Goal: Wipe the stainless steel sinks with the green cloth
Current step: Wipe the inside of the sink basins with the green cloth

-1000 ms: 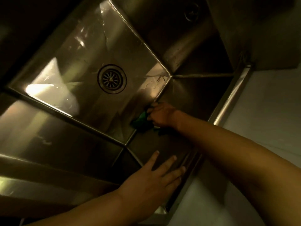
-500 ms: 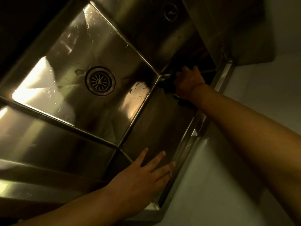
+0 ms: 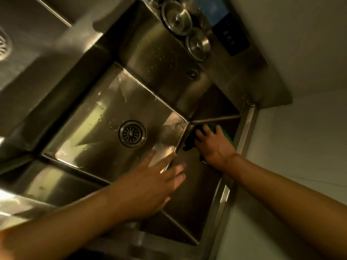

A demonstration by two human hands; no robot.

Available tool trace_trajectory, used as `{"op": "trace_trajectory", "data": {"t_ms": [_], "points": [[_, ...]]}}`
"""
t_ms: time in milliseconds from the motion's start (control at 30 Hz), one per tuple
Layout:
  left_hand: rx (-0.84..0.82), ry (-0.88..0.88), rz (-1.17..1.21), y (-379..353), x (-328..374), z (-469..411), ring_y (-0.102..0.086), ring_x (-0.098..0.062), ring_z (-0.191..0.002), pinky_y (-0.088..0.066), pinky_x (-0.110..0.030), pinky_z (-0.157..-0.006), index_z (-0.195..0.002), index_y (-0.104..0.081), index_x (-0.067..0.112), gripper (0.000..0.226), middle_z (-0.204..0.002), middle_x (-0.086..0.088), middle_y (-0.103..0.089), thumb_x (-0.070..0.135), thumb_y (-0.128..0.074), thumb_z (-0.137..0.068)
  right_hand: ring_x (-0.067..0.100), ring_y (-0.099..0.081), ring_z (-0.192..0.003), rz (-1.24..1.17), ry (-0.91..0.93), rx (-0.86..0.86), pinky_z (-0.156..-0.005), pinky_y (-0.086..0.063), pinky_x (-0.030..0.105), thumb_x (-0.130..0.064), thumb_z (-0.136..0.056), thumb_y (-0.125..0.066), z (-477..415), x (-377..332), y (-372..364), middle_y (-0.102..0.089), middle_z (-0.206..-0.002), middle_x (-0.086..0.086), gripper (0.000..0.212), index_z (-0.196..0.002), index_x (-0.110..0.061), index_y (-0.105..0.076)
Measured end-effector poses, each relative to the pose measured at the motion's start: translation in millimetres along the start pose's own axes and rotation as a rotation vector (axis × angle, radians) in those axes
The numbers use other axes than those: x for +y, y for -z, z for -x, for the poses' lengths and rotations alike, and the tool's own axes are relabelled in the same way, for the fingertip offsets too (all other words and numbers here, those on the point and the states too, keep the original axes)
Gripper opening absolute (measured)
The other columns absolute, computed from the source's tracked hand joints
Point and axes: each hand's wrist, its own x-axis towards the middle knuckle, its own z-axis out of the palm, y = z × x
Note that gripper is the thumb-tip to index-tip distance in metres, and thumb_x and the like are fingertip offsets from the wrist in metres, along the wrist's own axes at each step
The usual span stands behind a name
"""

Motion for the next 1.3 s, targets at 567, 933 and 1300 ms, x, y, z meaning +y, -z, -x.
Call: {"op": "trace_trajectory", "data": {"t_ms": [567, 933, 1300], "points": [[-0.021, -0.049, -0.446, 111.1, -158.9, 30.2, -0.050, -0.029, -0.142, -0.033, -0.057, -0.114, -0.136, -0.062, 0.024, 0.060, -0.142, -0.002, -0.062, 0.045, -0.074, -0.081, 0.040, -0.037, -0.141, 0.139, 0.110, 0.724, -0.097, -0.045, 0.058, -0.055, -0.070, -0.080, -120.8, 32.7, 110.5, -0.044, -0.156, 0.011, 0.085, -0.144, -0.021, -0.055], [0.052, 0.086, -0.124, 114.0, -183.3, 47.2, -0.047, -0.020, -0.144, -0.031, -0.043, -0.120, -0.120, -0.070, 0.027, 0.045, -0.137, 0.007, -0.065, 0.056, -0.062, -0.087, 0.036, -0.038, -0.147, 0.356, 0.046, 0.971, -0.107, -0.039, 0.054, -0.030, -0.100, -0.048, -222.7, 45.0, 98.4, -0.042, -0.158, 0.013, 0.040, -0.136, -0.023, -0.062], [-0.035, 0.126, -0.256, 120.6, -183.6, 41.6, -0.058, -0.025, -0.136, -0.039, -0.048, -0.111, -0.102, -0.081, 0.026, 0.039, -0.119, 0.006, -0.074, 0.056, -0.064, -0.083, 0.044, -0.018, -0.152, 0.434, 0.140, 0.692, -0.115, -0.032, 0.058, -0.027, -0.105, -0.041, -292.1, -4.9, 89.9, -0.026, -0.164, 0.019, 0.043, -0.143, -0.015, -0.056]]}}
